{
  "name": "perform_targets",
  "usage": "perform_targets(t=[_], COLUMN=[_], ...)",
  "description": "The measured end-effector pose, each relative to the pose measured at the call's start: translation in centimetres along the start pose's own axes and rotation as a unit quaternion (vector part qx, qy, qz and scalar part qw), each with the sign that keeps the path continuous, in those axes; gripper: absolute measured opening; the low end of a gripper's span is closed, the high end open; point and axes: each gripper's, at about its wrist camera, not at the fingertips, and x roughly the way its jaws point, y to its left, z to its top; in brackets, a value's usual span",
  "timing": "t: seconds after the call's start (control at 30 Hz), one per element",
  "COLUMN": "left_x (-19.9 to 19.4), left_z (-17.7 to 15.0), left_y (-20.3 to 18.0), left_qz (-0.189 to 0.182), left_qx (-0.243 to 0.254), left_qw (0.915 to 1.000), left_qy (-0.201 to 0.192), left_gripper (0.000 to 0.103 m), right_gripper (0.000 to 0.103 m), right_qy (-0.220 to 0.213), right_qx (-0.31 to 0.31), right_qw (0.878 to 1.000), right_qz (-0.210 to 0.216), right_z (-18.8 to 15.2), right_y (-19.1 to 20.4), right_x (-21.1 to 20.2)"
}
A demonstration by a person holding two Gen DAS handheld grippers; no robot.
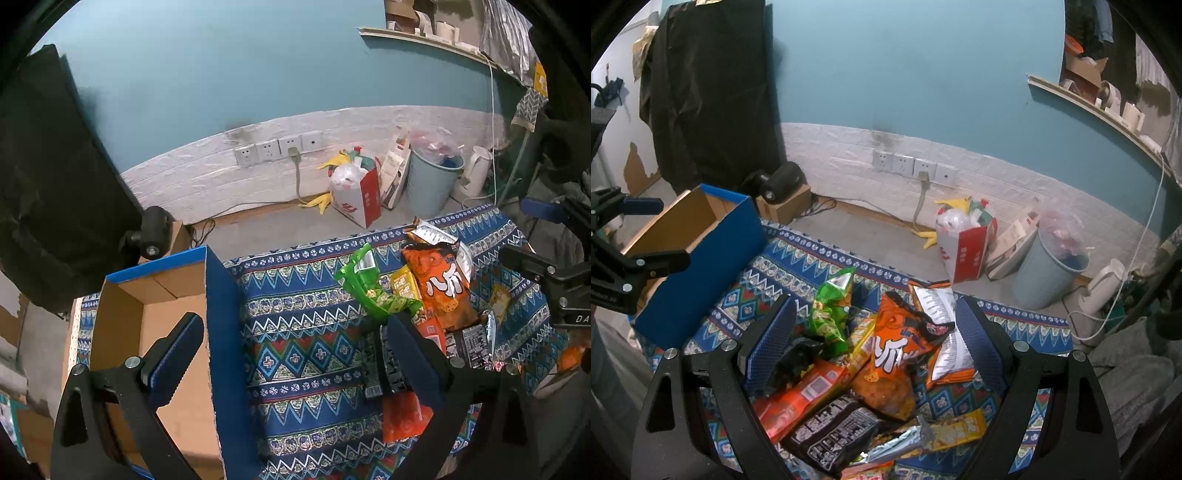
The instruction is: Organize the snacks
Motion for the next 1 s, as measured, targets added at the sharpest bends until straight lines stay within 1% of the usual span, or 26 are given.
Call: perform_targets(t=[1.0], left_x=[0.53], left_z=[-0.56], left_y=[0.07], left_qz=[0.002], left_qx=[0.006], left_qw=[0.9999], left_qy=[0.009], left_gripper=[0.101], right_gripper=[0.086], right_qy=[0.010], right_qx=[-0.002], right_qw=[1.000], right_qz=[0.008], right_z=[-0.05], right_y=[0.59], right_x=[0.62])
